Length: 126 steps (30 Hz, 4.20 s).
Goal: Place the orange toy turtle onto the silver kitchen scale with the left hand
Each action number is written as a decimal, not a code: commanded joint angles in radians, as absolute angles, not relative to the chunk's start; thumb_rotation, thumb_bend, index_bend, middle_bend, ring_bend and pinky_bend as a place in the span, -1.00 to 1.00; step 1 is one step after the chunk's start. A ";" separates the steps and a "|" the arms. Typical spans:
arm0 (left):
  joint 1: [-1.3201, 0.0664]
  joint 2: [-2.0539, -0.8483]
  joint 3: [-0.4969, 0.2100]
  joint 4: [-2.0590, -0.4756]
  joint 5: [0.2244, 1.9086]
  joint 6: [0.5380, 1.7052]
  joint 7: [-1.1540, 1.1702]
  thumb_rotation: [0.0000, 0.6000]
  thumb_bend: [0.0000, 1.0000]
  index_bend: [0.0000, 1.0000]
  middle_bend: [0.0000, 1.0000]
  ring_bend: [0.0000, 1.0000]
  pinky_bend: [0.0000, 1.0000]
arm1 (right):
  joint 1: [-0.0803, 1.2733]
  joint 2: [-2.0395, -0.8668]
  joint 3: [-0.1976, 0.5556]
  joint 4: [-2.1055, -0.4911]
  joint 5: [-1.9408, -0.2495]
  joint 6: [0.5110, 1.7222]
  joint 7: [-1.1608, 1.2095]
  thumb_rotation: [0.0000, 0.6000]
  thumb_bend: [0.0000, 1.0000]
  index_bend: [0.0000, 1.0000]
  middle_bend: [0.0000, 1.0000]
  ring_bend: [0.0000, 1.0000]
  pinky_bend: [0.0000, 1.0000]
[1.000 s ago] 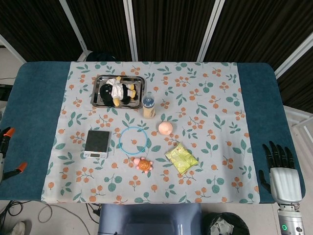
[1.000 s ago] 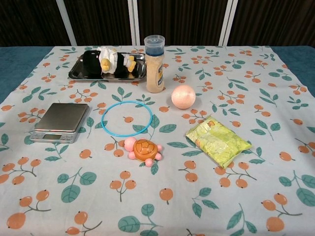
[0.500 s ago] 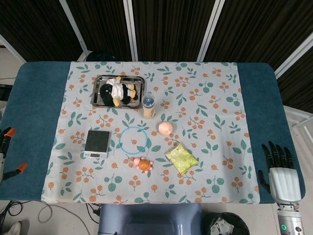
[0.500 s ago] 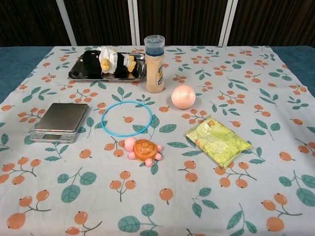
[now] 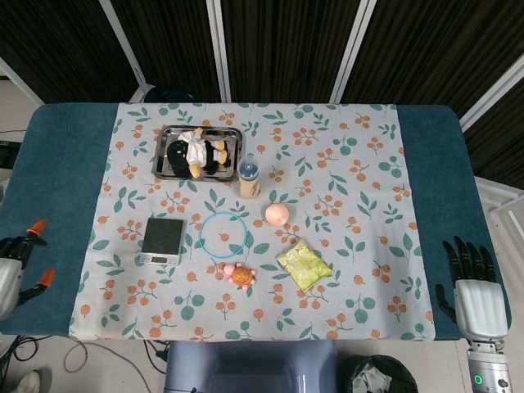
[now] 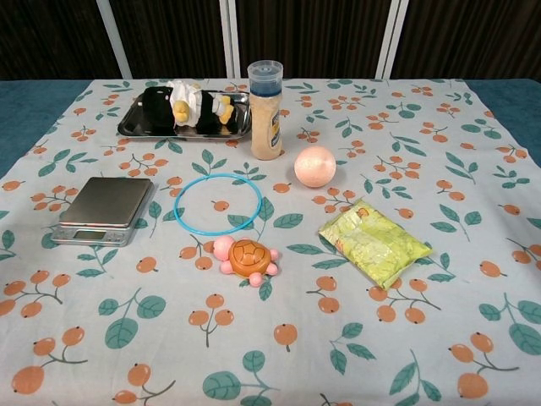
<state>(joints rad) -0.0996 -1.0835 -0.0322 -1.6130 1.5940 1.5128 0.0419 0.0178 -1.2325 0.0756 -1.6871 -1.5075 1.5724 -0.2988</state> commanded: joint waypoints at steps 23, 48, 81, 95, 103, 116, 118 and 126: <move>-0.336 -1.132 0.062 -1.515 1.555 0.980 0.029 1.00 0.05 -0.83 0.38 0.18 0.17 | 0.017 -1.229 0.080 -1.688 -1.503 1.573 -0.294 1.00 0.00 -0.99 -1.00 -0.97 -1.00; -0.393 -1.232 0.061 -1.494 1.492 0.899 0.134 1.00 0.05 -0.83 0.37 0.17 0.14 | 0.013 -1.219 0.086 -1.690 -1.500 1.585 -0.279 1.00 0.00 -0.99 -1.00 -0.97 -1.00; -0.420 -1.259 0.073 -1.504 1.431 0.878 0.209 1.00 0.05 -0.83 0.37 0.17 0.14 | 0.012 -1.215 0.087 -1.691 -1.494 1.584 -0.275 1.00 0.00 -0.99 -1.00 -0.97 -1.00; -0.431 -1.269 0.078 -1.500 1.407 0.864 0.233 1.00 0.05 -0.79 0.39 0.17 0.14 | 0.011 -1.215 0.089 -1.692 -1.493 1.586 -0.273 1.00 0.00 -0.99 -1.00 -0.97 -1.00; -0.434 -1.273 0.085 -1.487 1.386 0.851 0.245 1.00 0.05 -0.66 0.40 0.17 0.14 | 0.011 -1.216 0.089 -1.690 -1.494 1.587 -0.274 1.00 0.00 -0.99 -1.00 -0.97 -1.00; -0.432 -1.263 0.076 -1.514 1.395 0.903 0.272 1.00 0.02 -0.66 0.33 0.16 0.14 | 0.011 -1.217 0.089 -1.692 -1.496 1.589 -0.277 1.00 0.00 -0.99 -1.00 -0.97 -1.00; -0.425 -1.251 0.067 -1.537 1.409 0.943 0.276 1.00 -0.06 -0.66 0.26 0.12 0.13 | 0.011 -1.217 0.088 -1.692 -1.497 1.589 -0.277 1.00 0.00 -0.99 -1.00 -0.97 -1.00; -0.388 -1.165 0.037 -1.711 1.502 1.134 0.318 1.00 -0.73 -0.74 -0.40 -0.53 -0.30 | 0.012 -1.218 0.086 -1.692 -1.500 1.588 -0.276 1.00 0.00 -0.99 -1.00 -0.97 -1.00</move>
